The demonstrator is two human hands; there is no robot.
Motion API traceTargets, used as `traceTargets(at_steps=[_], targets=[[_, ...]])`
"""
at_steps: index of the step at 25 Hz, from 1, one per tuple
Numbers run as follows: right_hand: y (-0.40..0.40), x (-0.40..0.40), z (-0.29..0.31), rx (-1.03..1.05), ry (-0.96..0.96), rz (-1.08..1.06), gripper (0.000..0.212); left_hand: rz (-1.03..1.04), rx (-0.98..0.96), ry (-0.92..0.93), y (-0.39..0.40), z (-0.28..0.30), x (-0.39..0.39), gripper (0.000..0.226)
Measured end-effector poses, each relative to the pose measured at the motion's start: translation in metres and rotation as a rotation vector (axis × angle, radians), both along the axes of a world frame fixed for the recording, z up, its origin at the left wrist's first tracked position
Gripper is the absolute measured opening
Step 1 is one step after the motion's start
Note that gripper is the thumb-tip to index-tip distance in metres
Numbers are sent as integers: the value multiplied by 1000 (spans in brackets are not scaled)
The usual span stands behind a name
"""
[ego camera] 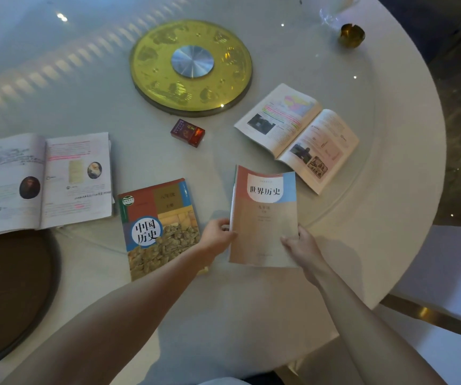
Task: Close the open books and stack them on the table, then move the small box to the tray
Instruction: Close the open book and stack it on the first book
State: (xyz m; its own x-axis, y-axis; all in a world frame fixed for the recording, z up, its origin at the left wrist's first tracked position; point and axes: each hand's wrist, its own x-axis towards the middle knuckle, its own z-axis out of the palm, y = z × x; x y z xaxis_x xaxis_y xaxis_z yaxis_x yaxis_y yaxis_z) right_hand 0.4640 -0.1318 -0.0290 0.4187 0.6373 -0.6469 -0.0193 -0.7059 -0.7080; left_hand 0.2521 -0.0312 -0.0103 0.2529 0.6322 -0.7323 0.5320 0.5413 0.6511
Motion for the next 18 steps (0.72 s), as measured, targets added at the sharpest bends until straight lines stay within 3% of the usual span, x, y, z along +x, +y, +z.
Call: traceTargets(at_steps=[6,7,9,13,18], targets=[[36,-44,6,76,63,57,19,208,19,-87,11,12,-71,27],[45,-54,6,66,48,80,19,238,23,-76,13,12,-84,26],[63,-78,2,32,26,124,37,312,22,-60,14,7,-112,24],[84,-129,-3,3,-19,236,20,440,9,-4,4,-8,-164,23],[87,-165,-17,-51,-157,358,18,489,6,27,-18,-23,-200,26]])
